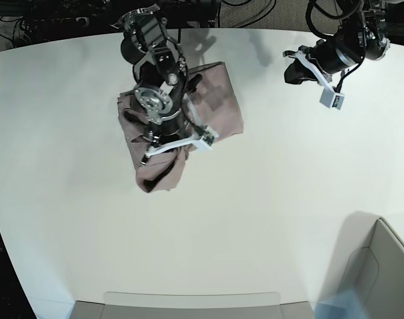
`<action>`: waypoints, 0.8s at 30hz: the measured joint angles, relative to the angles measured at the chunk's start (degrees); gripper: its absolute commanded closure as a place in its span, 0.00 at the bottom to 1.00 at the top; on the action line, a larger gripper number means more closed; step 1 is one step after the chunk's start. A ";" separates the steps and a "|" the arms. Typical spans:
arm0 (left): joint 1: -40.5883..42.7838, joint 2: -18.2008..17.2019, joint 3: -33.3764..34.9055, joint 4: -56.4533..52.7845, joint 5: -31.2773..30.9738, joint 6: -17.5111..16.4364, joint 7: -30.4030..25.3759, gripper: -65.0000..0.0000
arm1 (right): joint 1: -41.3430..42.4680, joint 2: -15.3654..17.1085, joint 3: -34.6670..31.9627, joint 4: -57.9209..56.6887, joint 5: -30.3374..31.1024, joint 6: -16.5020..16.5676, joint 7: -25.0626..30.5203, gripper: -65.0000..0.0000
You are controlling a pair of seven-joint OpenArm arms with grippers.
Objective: Fold the T-shirt properly
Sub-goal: 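Lift the strip's other end with the right gripper and fold it over the left-folded section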
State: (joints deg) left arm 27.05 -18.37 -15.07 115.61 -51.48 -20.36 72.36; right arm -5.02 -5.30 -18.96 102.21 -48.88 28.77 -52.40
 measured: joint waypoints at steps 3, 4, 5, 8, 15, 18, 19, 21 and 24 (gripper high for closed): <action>-0.02 -0.02 0.00 -0.20 0.00 -0.02 -0.02 1.00 | -1.33 0.04 -2.60 -2.40 -0.85 -0.55 0.11 1.00; -0.04 -0.02 0.00 -0.35 0.02 0.00 -0.02 1.00 | -1.60 0.09 -3.15 -2.86 -1.03 -0.55 -0.20 1.00; -0.02 0.00 0.00 -0.50 0.02 0.00 -0.04 1.00 | -1.70 0.13 -3.69 -3.37 -1.07 -0.63 -0.17 1.00; -0.02 0.13 0.00 -0.83 0.00 0.00 0.00 1.00 | -2.54 0.17 -5.31 -3.69 -1.42 -0.90 -0.13 0.89; -0.26 0.11 0.00 -1.05 0.04 0.02 -0.02 1.00 | -5.84 1.03 -12.76 -1.42 -1.57 -0.94 -0.04 0.58; -0.39 0.11 0.00 -1.14 0.24 0.04 -0.07 1.00 | -6.08 1.49 -17.92 -0.61 0.00 -0.17 0.76 0.59; -0.35 0.13 0.00 -1.16 0.20 0.02 -0.07 1.00 | -5.90 1.66 -18.93 -0.59 1.27 -0.42 1.36 0.59; -0.35 0.11 0.00 -1.36 0.22 0.04 -0.02 1.00 | -5.49 1.99 -20.17 -0.24 2.95 -0.59 0.11 0.59; -0.35 0.11 0.00 -1.90 0.22 0.22 -0.35 1.00 | -5.46 2.05 -20.61 2.29 6.75 -0.55 0.02 0.59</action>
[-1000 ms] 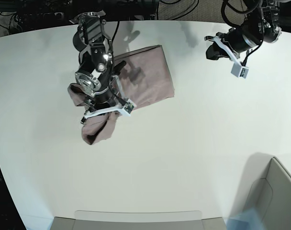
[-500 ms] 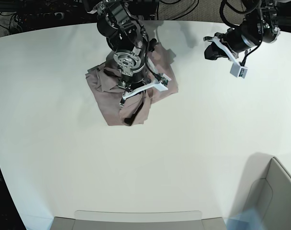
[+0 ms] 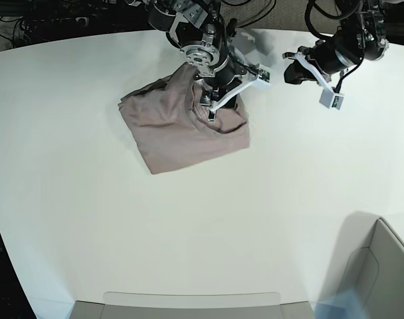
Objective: Fold the T-shirt properly
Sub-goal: 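Lift the strip's other end with the right gripper and fold it over the left-folded section, then release the right gripper and raise both grippers off the folded shirt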
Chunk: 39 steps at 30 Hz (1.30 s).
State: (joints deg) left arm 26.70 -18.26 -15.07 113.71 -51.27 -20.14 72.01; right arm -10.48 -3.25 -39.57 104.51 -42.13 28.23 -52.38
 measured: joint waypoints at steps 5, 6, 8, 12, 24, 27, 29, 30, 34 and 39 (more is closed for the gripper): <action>0.00 0.15 -0.09 -0.33 0.11 0.00 -0.07 1.00 | 1.81 -1.60 4.79 6.82 6.43 0.04 2.67 0.60; -0.02 0.17 -0.09 -0.35 0.07 0.00 -0.11 1.00 | 2.69 -1.60 7.61 7.50 7.06 0.02 2.47 0.63; -0.15 0.15 -0.15 -0.33 0.17 -0.02 -0.11 1.00 | 4.83 -0.76 14.21 7.72 7.52 0.02 0.96 0.72; -3.23 0.44 1.11 0.33 0.13 -0.15 -1.99 1.00 | 6.99 3.54 23.89 7.63 12.11 -0.37 0.52 0.98; -10.23 0.13 27.71 2.16 2.84 -0.42 -7.56 1.00 | 6.34 14.56 45.92 -3.56 26.03 -0.22 0.92 1.00; -11.65 0.98 38.18 1.97 14.64 -0.13 -6.08 1.00 | 5.27 17.46 46.51 -6.93 30.08 -0.15 1.40 1.00; -14.45 1.66 47.67 1.40 22.49 -0.74 -6.75 1.00 | 4.44 18.36 46.75 -8.33 31.76 -0.13 0.92 1.00; -15.67 2.01 51.23 1.16 26.43 -0.59 -7.02 1.00 | 4.24 18.47 46.75 -8.81 32.15 -0.17 0.90 1.00; -16.20 2.27 56.65 -0.81 34.60 -0.42 -7.41 1.00 | 4.09 17.99 43.82 -8.92 32.28 -0.22 1.36 1.00; -17.11 1.51 55.32 -6.16 34.93 -0.07 -5.49 1.00 | 1.70 18.97 34.47 -7.37 31.76 -1.29 2.47 1.00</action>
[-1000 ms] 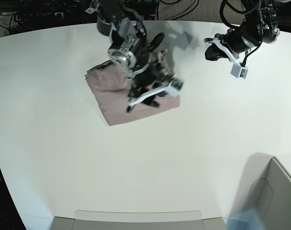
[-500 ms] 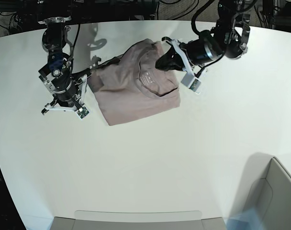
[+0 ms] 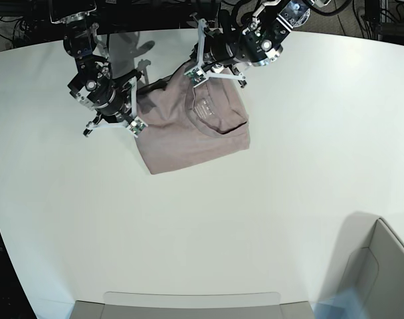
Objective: Fold the T-shirt properly
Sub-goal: 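Release the right gripper and raise both grippers off the folded shirt, then press the folded pink shirt with the left gripper and slide it aside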
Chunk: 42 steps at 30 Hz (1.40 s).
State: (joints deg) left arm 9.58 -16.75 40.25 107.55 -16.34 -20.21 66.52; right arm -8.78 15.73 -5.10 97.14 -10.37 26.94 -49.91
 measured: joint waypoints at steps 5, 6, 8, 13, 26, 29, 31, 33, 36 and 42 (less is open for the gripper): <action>-2.08 2.34 -17.05 -5.81 -1.40 4.70 -0.39 1.00 | -3.82 4.57 -13.18 8.02 -0.66 -0.02 -1.73 1.00; -2.08 2.67 -22.69 -5.20 0.15 7.65 -0.35 1.00 | -5.01 4.57 -15.39 10.19 1.29 1.11 -1.49 1.00; -1.84 3.08 -31.47 -1.77 0.87 9.14 0.72 1.00 | -7.17 3.78 -16.41 14.25 2.91 1.84 0.04 1.00; -1.11 3.96 -33.51 4.22 -0.33 7.37 0.63 1.00 | -7.78 4.83 -12.07 17.25 0.50 0.87 -0.98 1.00; 0.39 8.96 -27.61 5.84 -0.81 6.97 -5.68 1.00 | -13.55 0.11 13.55 16.87 0.55 0.87 -1.27 1.00; 0.68 8.96 -24.02 5.20 0.07 7.37 -6.60 1.00 | -14.58 0.28 16.02 16.87 1.20 0.87 -1.05 1.00; -0.66 9.31 -23.23 2.84 0.04 7.56 -6.69 1.00 | -15.47 0.55 16.26 16.87 1.09 0.90 -1.25 1.00; -2.58 10.34 -23.08 -1.14 0.07 7.76 -7.17 1.00 | -16.13 0.46 16.26 16.87 1.20 0.90 -1.22 1.00; -5.62 10.88 -22.60 -9.29 -0.13 7.78 -7.45 1.00 | -16.50 0.17 16.04 16.87 1.18 0.90 -1.09 1.00; -8.81 9.97 -28.33 -20.28 -3.63 6.21 -9.90 1.00 | -16.94 -0.07 15.80 16.87 1.20 0.90 -1.11 1.00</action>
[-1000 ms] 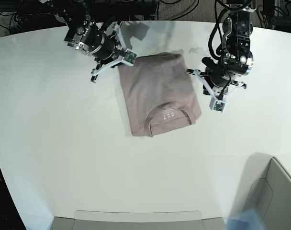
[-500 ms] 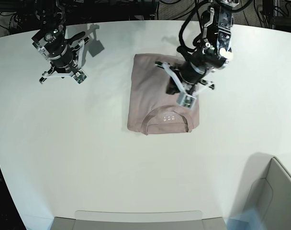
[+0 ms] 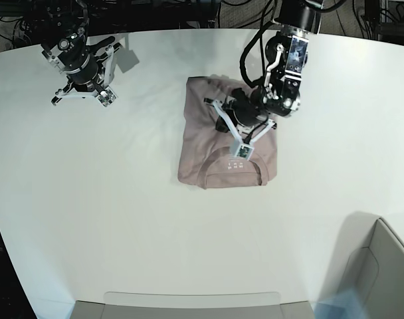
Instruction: Fold the T-shirt properly
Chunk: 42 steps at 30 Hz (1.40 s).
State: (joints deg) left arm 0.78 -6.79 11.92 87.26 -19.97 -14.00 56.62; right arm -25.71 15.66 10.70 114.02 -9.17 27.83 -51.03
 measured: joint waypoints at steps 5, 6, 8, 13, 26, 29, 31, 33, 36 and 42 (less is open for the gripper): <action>-1.62 -5.49 -7.23 -4.92 -1.73 -1.70 -4.85 1.00 | 0.04 0.04 0.35 0.00 -0.04 0.00 0.02 1.00; -1.90 -7.52 -7.87 -5.79 -1.22 -1.25 -5.99 1.00 | 0.02 0.02 0.35 0.00 0.00 0.00 0.04 1.00; -2.10 -11.47 -8.55 -8.41 0.04 -0.42 -7.76 1.00 | 0.00 0.04 0.33 0.00 -0.02 0.00 0.00 1.00; -4.90 -17.57 -8.96 -11.89 2.01 0.68 -7.76 1.00 | 0.31 0.00 0.04 0.00 -0.02 0.00 0.02 1.00; -1.79 -18.73 -11.04 0.28 3.17 0.85 -2.14 1.00 | 0.31 0.00 0.00 0.68 -0.07 0.00 0.00 1.00; 2.16 -18.10 -16.15 11.34 3.19 1.03 -0.50 1.00 | 0.11 0.00 0.00 2.75 0.13 0.00 0.02 1.00; 3.63 -16.55 -19.21 17.09 3.56 1.22 -0.79 1.00 | -0.04 0.09 -0.63 3.13 -0.24 -0.02 0.04 1.00; 6.73 -14.16 -22.53 21.44 3.43 1.18 -1.29 1.00 | -1.14 0.35 -2.67 3.15 -0.04 0.00 0.07 1.00; 12.17 -9.81 -26.58 26.03 2.93 0.74 -0.39 1.00 | -3.54 0.24 -6.67 3.17 -0.46 -0.02 3.74 1.00; 21.35 -5.88 -31.89 28.85 3.41 1.11 -0.94 1.00 | -13.73 0.22 -13.92 3.37 0.00 0.35 11.34 1.00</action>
State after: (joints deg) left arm 22.13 -12.67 -19.97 116.11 -16.56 -12.88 55.68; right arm -39.44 15.88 -3.22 117.38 -9.17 28.18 -39.68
